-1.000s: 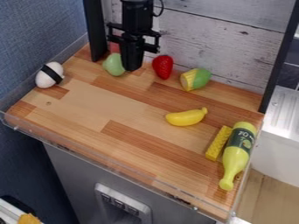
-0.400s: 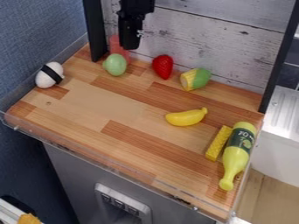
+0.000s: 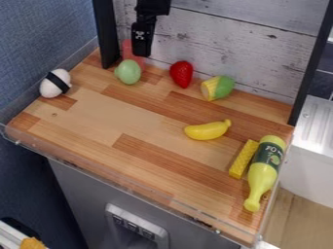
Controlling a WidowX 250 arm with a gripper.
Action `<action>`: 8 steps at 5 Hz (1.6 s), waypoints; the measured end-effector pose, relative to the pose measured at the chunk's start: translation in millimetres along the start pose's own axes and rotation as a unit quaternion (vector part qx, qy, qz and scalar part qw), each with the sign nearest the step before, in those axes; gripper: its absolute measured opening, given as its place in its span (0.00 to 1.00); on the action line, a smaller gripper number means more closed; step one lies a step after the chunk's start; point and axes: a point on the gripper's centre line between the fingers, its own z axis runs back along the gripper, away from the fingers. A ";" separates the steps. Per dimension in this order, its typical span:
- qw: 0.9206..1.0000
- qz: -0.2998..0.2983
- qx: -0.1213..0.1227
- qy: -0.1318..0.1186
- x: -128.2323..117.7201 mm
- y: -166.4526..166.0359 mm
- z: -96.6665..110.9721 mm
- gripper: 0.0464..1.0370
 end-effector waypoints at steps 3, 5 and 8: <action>0.989 0.149 0.001 -0.007 -11.0 9.2 -11.8 0.96; 0.968 0.252 -0.001 -0.019 -24.3 20.5 -47.4 0.96; 0.997 0.070 0.034 -0.012 -6.0 20.9 -73.6 0.89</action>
